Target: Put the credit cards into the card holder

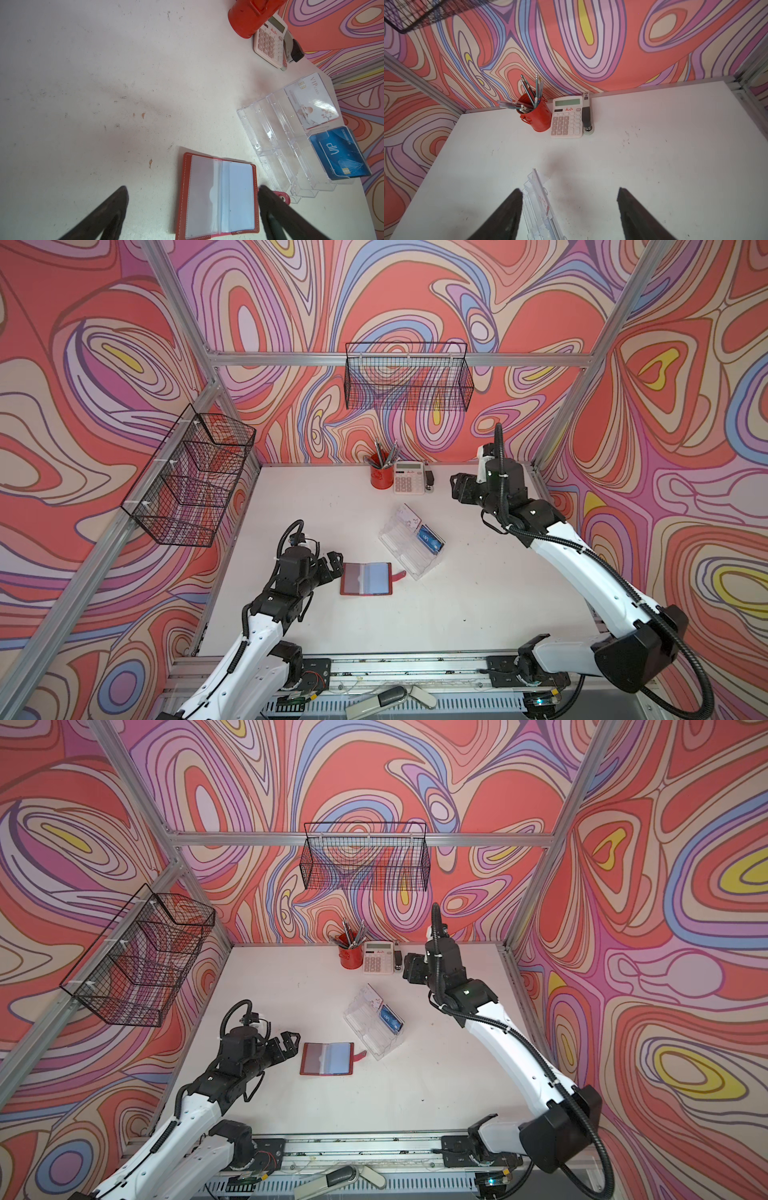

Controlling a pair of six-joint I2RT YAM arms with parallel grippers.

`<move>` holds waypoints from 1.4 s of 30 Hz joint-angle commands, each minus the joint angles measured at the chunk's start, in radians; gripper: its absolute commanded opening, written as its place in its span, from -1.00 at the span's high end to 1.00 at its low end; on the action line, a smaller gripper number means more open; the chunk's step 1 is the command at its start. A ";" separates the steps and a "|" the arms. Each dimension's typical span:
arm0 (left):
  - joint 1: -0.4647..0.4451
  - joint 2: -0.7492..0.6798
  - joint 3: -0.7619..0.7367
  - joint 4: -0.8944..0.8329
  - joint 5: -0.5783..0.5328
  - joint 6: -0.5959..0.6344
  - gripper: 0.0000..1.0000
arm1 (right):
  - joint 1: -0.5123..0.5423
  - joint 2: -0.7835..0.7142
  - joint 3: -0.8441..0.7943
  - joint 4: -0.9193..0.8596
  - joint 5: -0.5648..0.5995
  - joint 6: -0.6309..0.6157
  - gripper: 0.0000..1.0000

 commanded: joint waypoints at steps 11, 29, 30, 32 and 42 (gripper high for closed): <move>0.005 0.012 -0.001 0.018 0.004 0.033 -0.97 | -0.103 0.094 -0.243 0.101 -0.463 -0.090 -0.22; 0.006 0.025 -0.003 0.041 0.039 0.047 -0.96 | -0.075 0.154 -0.302 0.138 -0.573 -0.103 0.09; 0.007 0.025 -0.004 0.042 0.041 0.045 -0.96 | -0.075 0.156 -0.302 0.134 -0.569 -0.105 0.11; 0.006 0.025 -0.003 0.050 0.055 0.045 -0.96 | -0.073 0.159 -0.300 0.134 -0.574 -0.105 0.12; 0.006 0.035 0.002 0.041 0.043 0.046 -0.96 | -0.047 0.167 -0.285 0.121 -0.582 -0.117 0.26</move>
